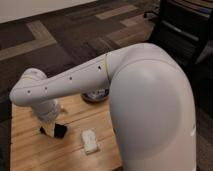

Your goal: Place the eraser on the white sponge

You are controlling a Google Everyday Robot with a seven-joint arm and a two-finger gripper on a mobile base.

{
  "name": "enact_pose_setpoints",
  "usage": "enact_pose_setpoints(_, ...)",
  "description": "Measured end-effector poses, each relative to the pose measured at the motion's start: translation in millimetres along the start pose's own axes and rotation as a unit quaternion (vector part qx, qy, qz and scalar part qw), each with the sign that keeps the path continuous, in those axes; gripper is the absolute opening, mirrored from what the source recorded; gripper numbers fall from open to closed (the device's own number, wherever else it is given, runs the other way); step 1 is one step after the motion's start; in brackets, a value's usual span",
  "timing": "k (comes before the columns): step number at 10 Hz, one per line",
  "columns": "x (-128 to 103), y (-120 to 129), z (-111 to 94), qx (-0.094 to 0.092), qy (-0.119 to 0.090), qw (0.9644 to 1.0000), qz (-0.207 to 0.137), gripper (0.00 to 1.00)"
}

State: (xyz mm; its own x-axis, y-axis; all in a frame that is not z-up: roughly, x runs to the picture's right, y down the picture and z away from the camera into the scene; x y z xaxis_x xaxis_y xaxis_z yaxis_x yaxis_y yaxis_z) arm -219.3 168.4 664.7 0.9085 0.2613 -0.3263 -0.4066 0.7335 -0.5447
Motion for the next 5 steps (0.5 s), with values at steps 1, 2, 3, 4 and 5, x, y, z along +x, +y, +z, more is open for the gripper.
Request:
enact_pose_setpoints(1,-0.5,0.6,0.0,0.000,0.000,1.0000,-0.001,0.65)
enact_pose_setpoints(2,-0.5,0.8,0.0,0.000,0.000,1.0000,-0.001,0.65)
enact_pose_setpoints(3,-0.4,0.5,0.0,0.000,0.000,1.0000,-0.001,0.65)
enact_pose_setpoints(4,-1.0,0.4,0.9,-0.001,0.000,1.0000,-0.002,0.65)
enact_pose_setpoints(5,-4.7,-0.6,4.6,-0.003,-0.003,1.0000,-0.008,0.65)
